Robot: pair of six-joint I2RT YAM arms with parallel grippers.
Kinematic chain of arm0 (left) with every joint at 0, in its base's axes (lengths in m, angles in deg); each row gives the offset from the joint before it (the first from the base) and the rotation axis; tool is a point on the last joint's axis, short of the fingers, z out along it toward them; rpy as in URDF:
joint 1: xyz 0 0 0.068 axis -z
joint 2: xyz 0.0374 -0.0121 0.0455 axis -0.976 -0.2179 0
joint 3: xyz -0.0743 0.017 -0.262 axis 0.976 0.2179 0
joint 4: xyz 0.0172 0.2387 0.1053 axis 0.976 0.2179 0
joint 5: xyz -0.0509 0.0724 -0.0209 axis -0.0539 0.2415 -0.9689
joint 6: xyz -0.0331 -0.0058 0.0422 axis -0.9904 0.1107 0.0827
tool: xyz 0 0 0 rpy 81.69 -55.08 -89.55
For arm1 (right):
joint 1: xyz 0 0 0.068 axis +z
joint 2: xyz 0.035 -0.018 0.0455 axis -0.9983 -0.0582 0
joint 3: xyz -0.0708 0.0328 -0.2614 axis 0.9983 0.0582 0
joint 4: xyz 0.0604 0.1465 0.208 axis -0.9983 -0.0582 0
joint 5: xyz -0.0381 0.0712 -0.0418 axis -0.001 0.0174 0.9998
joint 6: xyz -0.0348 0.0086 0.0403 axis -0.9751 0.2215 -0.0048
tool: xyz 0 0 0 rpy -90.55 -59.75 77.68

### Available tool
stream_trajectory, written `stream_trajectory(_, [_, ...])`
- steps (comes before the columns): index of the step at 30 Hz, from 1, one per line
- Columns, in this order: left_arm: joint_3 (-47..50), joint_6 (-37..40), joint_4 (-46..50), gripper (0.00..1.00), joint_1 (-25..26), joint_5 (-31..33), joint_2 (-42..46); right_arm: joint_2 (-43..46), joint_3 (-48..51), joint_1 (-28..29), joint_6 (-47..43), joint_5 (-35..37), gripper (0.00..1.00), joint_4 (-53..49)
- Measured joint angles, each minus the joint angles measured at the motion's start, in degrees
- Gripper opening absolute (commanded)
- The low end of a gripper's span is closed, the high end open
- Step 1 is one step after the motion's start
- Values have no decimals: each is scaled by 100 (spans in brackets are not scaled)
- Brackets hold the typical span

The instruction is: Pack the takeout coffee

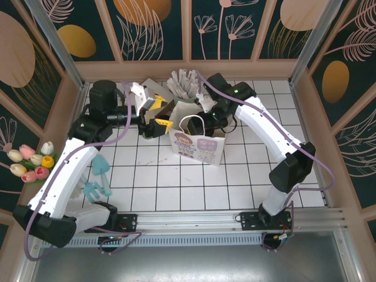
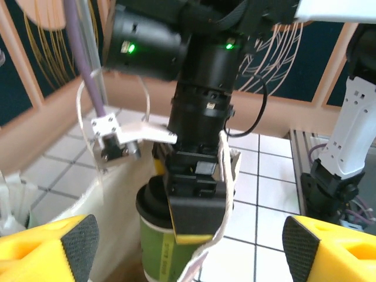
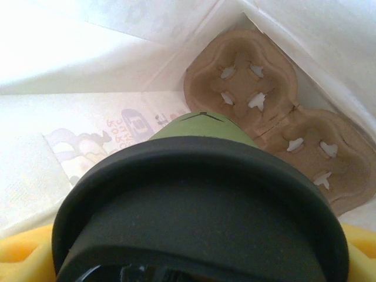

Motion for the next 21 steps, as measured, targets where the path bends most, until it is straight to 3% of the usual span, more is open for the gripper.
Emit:
stream_trajectory(5, [127,118,-723,82,479,37,-144,-103,-55,-22,90,2,54,0])
stream_trajectory(9, [131,269,-940,39,778,4,-240,-118,-55,-35,166,4,54,2])
stream_trajectory(12, [271,356,-1139,19,793,-70,-254,-127,-70,-66,219,4,54,2])
stream_trajectory(18, [658,435,-1198,0,791,-116,-240,-197,-157,-175,361,26,54,4])
stream_trajectory(21, [686,527,-1123,0,791,-96,-208,-199,-157,-184,407,66,54,4])
